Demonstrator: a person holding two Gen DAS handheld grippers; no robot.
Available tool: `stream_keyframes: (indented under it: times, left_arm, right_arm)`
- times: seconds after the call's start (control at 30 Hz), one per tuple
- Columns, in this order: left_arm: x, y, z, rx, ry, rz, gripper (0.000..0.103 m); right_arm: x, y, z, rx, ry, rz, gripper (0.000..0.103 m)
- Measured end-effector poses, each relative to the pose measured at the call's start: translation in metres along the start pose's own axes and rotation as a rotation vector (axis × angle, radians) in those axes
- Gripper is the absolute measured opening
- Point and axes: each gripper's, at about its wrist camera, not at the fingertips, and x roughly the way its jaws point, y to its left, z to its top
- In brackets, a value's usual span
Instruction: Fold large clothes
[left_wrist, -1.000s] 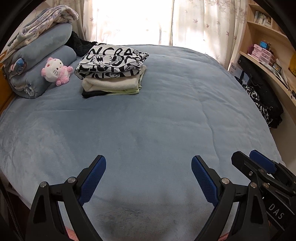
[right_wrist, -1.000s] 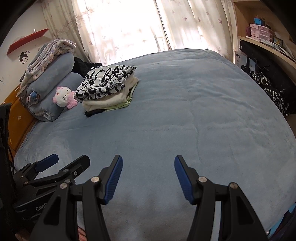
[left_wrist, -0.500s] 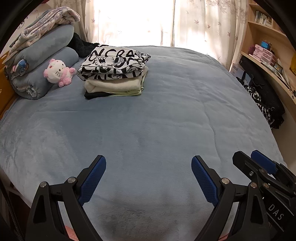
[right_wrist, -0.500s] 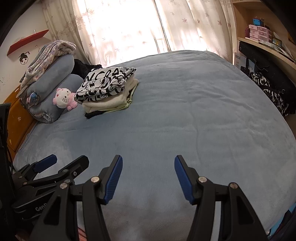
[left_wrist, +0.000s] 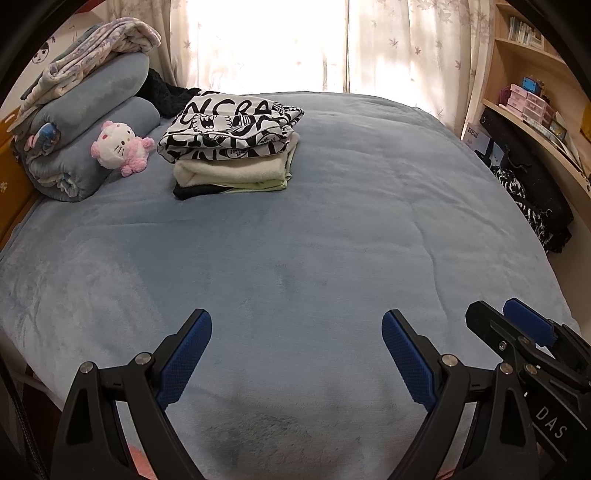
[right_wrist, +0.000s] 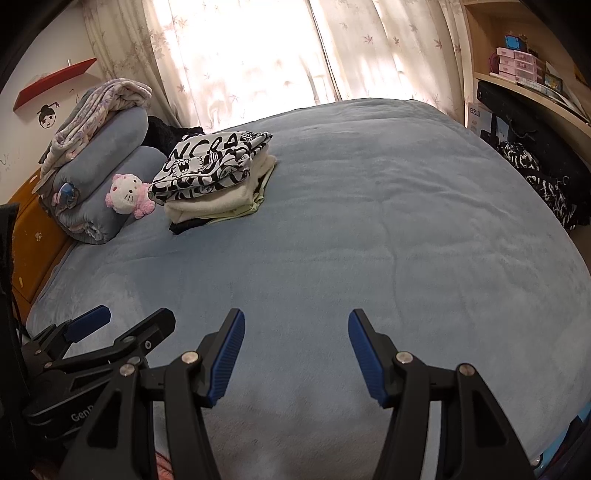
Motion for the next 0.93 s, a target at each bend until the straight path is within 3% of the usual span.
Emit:
stream_keyframes:
  times: [0.93]
  left_arm:
    - [0.0005, 0.0048, 0.0009, 0.013, 0.001, 0.009, 0.089]
  right_arm:
    - [0.0024, 0.004, -0.0024, -0.002, 0.005, -0.007, 0.059]
